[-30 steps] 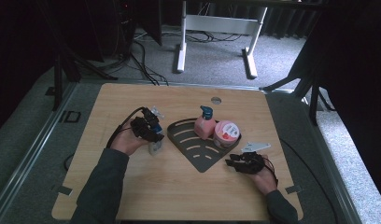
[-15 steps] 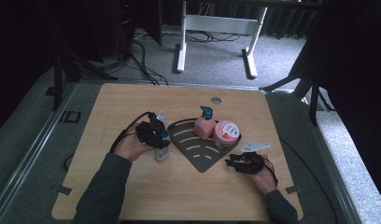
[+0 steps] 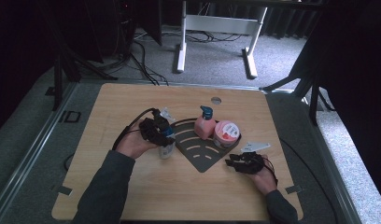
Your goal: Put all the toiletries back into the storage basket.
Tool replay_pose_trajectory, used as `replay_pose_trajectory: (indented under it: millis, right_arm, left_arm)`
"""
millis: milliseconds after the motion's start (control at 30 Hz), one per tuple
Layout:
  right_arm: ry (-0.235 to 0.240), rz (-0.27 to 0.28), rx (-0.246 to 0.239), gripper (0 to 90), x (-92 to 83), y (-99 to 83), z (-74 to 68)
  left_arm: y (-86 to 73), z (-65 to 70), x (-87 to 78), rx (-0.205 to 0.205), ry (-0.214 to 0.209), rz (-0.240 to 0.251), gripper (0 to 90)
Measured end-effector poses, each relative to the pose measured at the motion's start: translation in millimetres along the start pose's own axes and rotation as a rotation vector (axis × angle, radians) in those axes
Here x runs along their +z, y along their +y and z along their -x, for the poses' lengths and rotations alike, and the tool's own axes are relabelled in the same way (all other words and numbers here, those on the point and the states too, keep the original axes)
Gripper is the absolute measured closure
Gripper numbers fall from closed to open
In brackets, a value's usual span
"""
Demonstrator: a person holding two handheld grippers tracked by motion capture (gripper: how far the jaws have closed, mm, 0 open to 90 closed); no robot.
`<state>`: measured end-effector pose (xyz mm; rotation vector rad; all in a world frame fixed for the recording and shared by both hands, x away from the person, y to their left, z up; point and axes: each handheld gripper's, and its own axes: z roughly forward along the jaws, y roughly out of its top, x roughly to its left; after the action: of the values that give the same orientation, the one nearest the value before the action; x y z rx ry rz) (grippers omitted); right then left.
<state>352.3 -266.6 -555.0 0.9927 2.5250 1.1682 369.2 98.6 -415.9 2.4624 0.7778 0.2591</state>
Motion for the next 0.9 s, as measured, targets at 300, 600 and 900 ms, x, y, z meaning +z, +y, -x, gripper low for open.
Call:
replay_pose_trajectory:
  millis: [300, 600, 900]
  right_arm:
    - [0.003, 0.001, 0.001, 63.7, 0.2, 0.0, 0.2]
    - [0.004, 0.001, 0.001, 63.7, 0.1, 0.0, 0.3]
    - [0.006, 0.001, 0.001, 63.7, 0.1, 0.0, 0.5]
  left_arm:
    - [13.8, -5.3, 1.9, -0.012, 0.014, 0.030, 55.8]
    - [29.5, -10.3, 4.3, -0.030, 0.023, 0.064, 55.8]
    - [41.0, -15.7, 13.8, -0.052, 0.056, 0.071, 55.8]
